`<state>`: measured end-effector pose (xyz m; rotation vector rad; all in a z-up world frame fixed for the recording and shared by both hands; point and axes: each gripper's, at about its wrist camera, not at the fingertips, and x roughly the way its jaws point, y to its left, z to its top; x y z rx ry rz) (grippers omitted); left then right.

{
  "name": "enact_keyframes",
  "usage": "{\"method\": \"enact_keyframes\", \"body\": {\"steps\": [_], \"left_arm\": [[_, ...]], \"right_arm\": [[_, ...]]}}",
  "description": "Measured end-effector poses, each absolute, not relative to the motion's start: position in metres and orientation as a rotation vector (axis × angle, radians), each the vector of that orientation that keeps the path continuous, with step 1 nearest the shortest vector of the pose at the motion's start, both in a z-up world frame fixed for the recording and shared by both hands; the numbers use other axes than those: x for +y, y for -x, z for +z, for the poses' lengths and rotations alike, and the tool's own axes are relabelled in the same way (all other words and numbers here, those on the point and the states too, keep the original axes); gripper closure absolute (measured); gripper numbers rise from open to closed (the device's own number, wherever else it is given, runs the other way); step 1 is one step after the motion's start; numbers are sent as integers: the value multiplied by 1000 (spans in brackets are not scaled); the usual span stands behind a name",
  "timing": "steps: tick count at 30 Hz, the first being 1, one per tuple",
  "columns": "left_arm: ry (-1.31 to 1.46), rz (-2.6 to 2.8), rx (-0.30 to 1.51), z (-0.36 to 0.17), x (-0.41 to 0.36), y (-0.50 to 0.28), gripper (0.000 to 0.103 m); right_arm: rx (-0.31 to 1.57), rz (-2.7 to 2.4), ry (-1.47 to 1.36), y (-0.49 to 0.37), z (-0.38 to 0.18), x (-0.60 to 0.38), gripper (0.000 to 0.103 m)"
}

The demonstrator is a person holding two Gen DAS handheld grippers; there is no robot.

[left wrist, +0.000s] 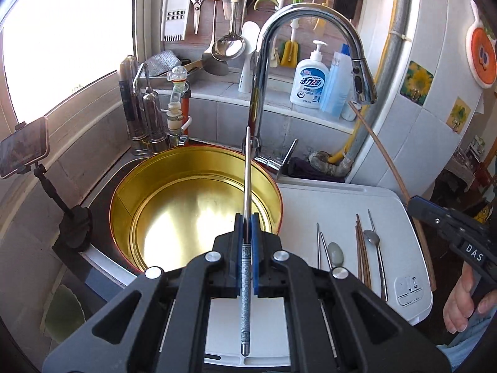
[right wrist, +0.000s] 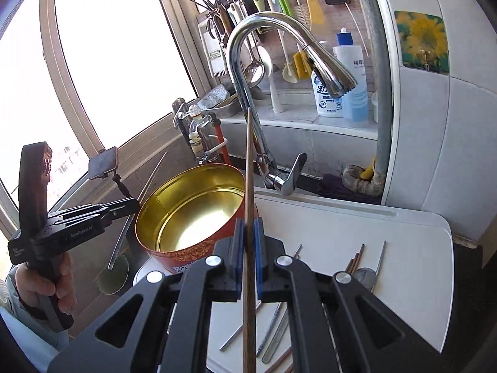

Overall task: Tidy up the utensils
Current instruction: 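Carry both held chopsticks up and over the red tin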

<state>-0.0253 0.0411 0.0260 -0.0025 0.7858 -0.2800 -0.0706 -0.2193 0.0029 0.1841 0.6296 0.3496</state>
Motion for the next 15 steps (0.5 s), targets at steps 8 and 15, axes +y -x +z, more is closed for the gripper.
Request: {"method": "enact_keyframes", "body": {"steps": [8,15], "left_arm": [[19,-418,788,8,129,-43,98],[59,-550,904,-22,153,-97,98]], "right_arm": [[722,191,-196,21,-1,-120,96],[805,135,-188,-12,-11,-54,96]]}}
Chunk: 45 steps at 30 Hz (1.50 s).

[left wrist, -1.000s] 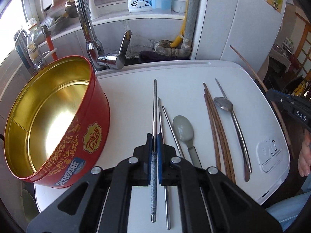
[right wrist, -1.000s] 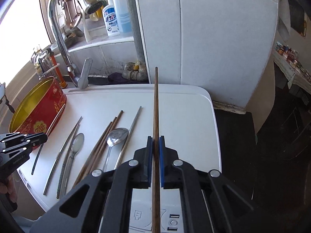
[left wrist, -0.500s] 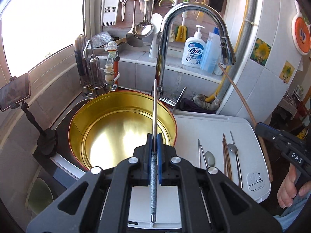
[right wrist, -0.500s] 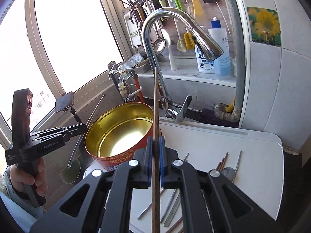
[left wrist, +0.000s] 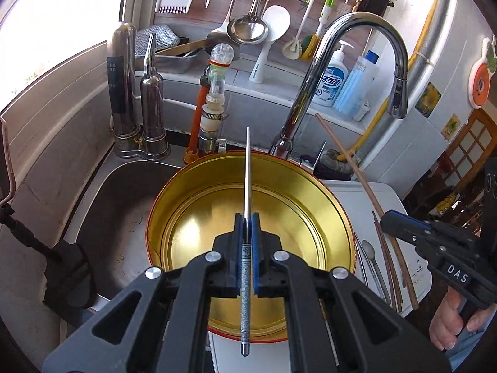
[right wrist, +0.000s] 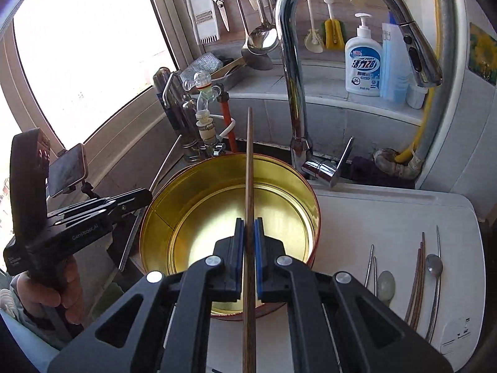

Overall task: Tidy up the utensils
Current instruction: 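Carry both held chopsticks up and over the red tin, then open both grippers to drop the chopsticks into the tin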

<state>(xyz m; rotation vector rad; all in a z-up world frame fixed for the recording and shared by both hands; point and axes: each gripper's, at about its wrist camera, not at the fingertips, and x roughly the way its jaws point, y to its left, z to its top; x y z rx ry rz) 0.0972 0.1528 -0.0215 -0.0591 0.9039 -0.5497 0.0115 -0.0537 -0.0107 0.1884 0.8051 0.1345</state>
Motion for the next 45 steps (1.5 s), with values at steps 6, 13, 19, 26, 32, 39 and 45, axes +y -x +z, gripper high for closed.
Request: {"method": "enact_keyframes", "body": {"steps": [6,13,19,26,32,39,45], "left_arm": [[141,-592,1066,-52,139,-137,98],[95,-568,1191,-85,130,-154,98],[50,-566,1229,-97,126,-157,98],[-7,-546,1263,-115,121,-162,98],[-28,-545,1275,-121,119,-162,98],[-148,-490,1209,-110,113,-152,44],[-170,-493,1187,-108,110,-150,42]], "right_arm": [[1015,115,-352,-72,-44,-34,96],[1143,69,-398,-93,-74,-41,96],[1144,73,-383,-108,-77,-35,96],[1234,60,-393,-120,-110,-31,96],[1248,68,-377,-123,-116,-29,96],[1180,33,-378,-121,-96,-39,52],[1166,53,-356,-118,-91,-35,48]]}}
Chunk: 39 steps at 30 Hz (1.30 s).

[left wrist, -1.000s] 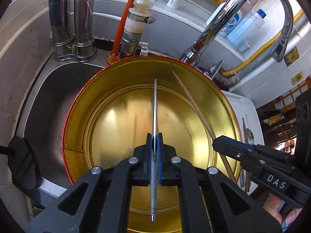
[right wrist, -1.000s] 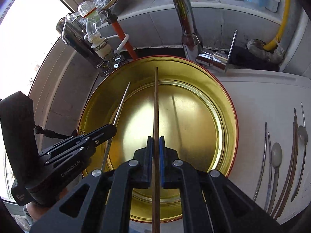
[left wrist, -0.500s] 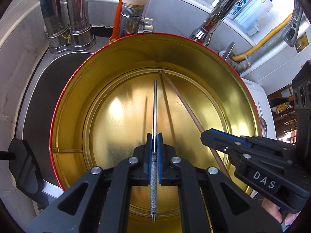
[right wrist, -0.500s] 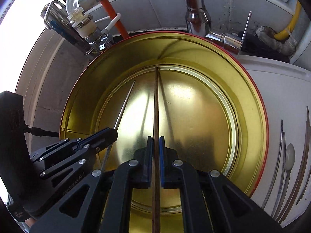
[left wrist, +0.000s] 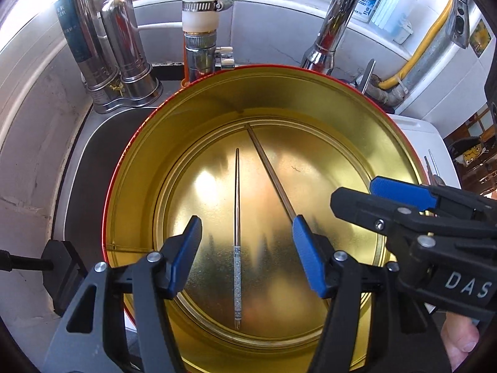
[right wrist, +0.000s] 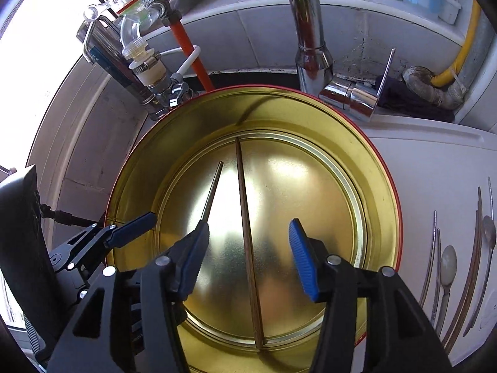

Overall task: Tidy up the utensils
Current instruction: 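Open both grippers to drop the chopsticks into the tin, then move both grippers back to the utensils on the board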

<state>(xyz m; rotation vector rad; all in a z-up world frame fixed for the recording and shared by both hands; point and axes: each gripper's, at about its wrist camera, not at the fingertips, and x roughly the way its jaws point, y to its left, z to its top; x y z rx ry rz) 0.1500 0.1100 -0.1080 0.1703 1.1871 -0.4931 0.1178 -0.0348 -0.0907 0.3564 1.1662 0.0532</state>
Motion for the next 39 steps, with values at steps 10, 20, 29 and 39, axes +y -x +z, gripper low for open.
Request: {"method": "enact_keyframes", "body": {"steps": [10,20,29,39], "left_arm": [[-173,-487,1182,-108,107,-148,42],[-182,-488,1171,-103,103,-141,42],[-212,-504,1117,-88,88,-125,42],[-169,-551,1007,-57,37,-88,32]], "right_arm": [[1163,54,-359,-114,-91,-37,48],[1139,45,-370,-101,-85,-46,48],[1081,30,-371,-81,-73,-62,48],[854,-14,-351,-28,-35,-125,12]]}}
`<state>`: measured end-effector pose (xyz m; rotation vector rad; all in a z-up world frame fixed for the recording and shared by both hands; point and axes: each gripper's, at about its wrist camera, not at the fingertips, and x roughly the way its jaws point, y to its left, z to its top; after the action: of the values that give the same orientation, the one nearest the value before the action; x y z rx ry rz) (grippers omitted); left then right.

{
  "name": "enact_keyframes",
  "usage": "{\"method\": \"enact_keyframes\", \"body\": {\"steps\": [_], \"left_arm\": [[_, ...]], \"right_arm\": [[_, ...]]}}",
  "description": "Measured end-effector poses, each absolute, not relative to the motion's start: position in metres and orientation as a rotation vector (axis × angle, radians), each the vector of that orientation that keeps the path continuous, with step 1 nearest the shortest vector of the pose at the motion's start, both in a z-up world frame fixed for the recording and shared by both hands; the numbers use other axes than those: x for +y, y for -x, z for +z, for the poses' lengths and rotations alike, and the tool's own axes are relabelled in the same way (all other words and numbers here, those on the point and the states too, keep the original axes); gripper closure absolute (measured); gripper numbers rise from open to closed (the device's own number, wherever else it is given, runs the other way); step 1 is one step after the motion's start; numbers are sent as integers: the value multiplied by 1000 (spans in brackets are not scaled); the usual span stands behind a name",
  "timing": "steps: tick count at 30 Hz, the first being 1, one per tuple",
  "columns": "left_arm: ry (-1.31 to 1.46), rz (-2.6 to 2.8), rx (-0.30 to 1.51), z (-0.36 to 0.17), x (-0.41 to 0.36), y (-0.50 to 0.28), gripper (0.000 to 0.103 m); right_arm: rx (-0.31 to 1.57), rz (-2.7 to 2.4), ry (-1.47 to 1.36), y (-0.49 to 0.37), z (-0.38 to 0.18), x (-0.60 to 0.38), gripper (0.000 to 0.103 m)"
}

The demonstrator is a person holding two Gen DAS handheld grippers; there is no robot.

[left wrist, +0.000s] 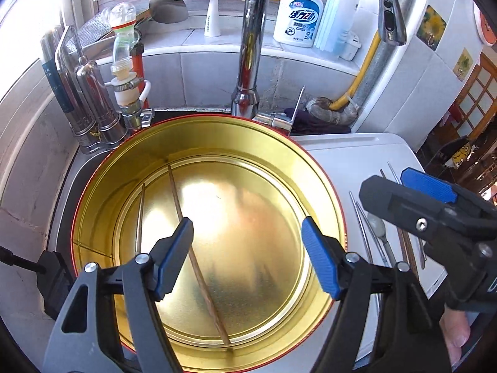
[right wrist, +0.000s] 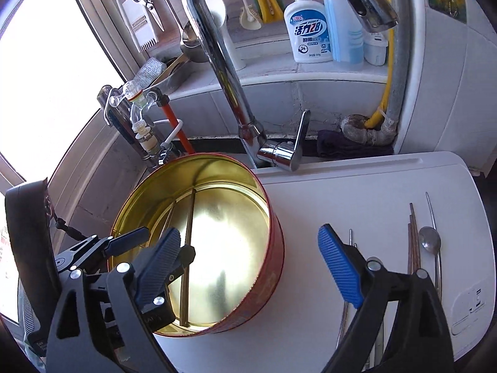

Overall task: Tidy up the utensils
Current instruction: 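Move both grippers back to the utensils on the board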

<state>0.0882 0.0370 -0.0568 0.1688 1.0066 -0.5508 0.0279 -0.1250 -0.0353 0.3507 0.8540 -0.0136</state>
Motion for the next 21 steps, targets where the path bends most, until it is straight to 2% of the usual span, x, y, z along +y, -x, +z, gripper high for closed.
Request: {"method": "enact_keyframes", "body": {"steps": [13,21], "left_arm": [[-257,-669,1017,-64,-97,-36,32],[-311,-669,1077,-91,-126,-28,32]], "right_arm": [[868,-172,-473,36,-63,-265,12],[941,-228,-481,46,-87,-299,12]]}}
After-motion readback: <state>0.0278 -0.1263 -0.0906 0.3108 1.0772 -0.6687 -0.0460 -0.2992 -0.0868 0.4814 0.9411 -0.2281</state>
